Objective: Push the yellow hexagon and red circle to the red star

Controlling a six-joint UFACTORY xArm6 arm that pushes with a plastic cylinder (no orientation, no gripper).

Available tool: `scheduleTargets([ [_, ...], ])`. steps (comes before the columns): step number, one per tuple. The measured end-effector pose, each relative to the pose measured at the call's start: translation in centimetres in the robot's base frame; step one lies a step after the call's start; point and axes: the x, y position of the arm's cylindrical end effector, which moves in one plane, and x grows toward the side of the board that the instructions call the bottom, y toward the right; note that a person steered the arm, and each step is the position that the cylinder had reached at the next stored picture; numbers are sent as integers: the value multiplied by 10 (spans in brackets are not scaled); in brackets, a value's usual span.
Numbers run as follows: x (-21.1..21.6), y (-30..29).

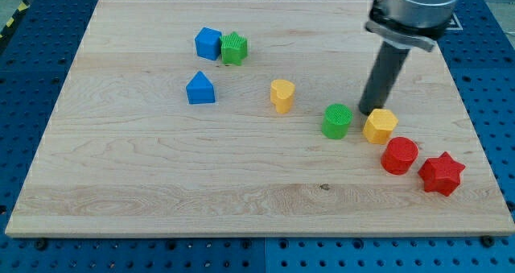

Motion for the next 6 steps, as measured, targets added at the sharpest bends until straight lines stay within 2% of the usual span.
scheduleTargets([
  [1, 9, -19],
  [3, 20, 16],
  [5, 62, 17],
  [6, 70, 38],
])
